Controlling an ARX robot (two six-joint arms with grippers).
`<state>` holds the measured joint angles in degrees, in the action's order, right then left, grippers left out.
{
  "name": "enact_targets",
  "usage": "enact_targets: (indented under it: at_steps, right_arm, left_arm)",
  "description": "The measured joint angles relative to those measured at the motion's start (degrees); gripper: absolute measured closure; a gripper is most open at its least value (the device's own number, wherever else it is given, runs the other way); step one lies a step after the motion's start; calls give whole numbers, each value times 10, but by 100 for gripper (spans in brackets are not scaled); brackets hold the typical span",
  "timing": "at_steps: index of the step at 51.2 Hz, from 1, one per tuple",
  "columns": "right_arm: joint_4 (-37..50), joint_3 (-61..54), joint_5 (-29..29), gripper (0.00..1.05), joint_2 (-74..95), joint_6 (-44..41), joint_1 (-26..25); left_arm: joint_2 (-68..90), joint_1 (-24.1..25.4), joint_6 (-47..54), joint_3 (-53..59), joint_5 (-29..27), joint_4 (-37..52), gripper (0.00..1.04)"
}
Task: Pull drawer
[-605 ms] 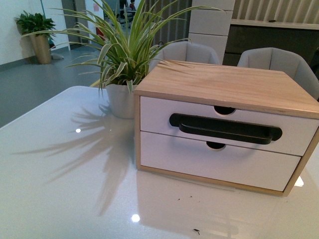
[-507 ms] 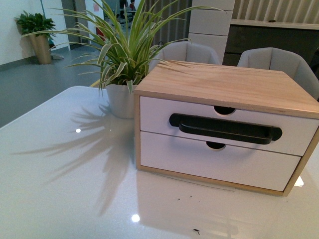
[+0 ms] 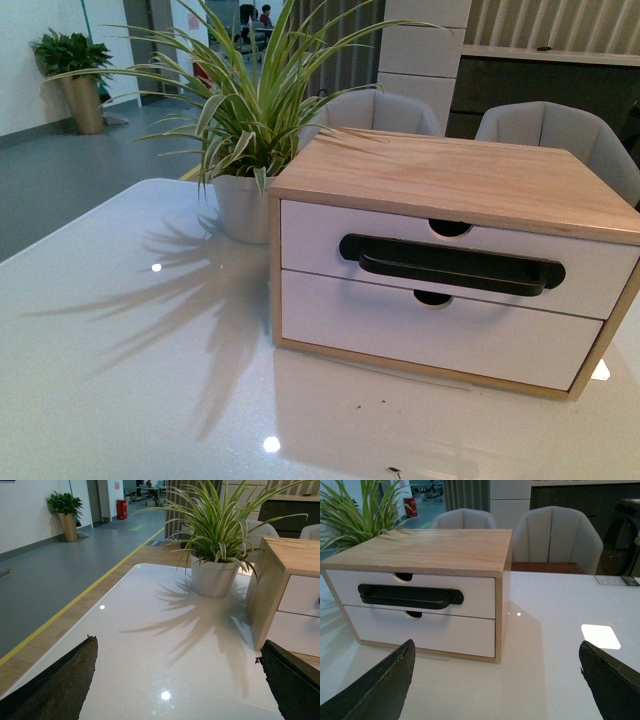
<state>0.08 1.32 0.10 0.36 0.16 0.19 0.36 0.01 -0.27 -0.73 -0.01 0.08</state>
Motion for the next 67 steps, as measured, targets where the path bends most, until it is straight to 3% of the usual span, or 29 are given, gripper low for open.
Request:
enact_targets:
  at_steps: [22,25,27,32,36,39,53,67]
  right_arm:
    - [0,0,0,9,0,0,0]
    - [-64,21,41,9,40,40,7]
    - [-70,30,29,9,83,62,-3]
    - [-39,82,-56,9,186,66,-56]
    - [-34,144,-115,9,277,23,-91]
    - [-43,185,-158,9,341,-27,-99]
    - [-50,315,-193,9,511,-164,-83]
    - [-120,412,-220,9,613,-268,-36]
  left_arm:
    - [0,0,0,0,0,0,7]
    - [20,-8,-23,-1,-5,-3,7]
    - [54,-19,-31,-1,-6,20,7]
    - [194,-57,-26,-21,26,136,7]
    - [326,-97,8,-69,69,236,7]
    - [412,-136,51,-115,111,262,7]
    - [651,-220,217,-258,256,208,7]
    - [768,-273,351,-385,305,103,7]
